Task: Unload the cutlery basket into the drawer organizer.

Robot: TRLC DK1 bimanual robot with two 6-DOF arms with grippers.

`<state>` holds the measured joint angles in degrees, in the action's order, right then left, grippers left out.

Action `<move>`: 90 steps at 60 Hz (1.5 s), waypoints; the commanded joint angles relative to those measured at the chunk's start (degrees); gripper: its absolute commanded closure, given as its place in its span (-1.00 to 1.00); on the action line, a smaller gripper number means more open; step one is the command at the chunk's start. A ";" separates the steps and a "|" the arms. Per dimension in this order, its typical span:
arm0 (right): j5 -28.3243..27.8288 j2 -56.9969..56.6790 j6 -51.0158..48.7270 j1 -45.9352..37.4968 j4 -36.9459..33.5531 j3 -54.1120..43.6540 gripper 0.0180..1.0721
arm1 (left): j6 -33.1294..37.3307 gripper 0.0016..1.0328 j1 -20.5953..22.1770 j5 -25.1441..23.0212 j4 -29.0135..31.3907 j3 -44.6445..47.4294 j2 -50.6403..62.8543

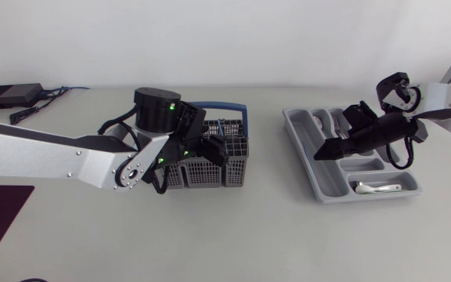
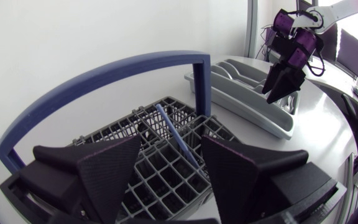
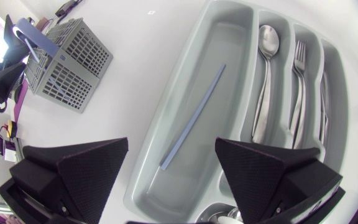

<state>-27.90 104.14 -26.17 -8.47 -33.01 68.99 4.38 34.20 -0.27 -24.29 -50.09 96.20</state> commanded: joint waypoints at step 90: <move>-3.30 0.28 -6.79 -4.01 0.14 -2.72 -0.91 | -4.73 0.83 3.25 4.14 -4.62 -2.74 4.78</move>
<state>-30.70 104.16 -31.81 -12.12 -32.64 67.64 -1.93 36.95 3.33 -28.21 -54.33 101.56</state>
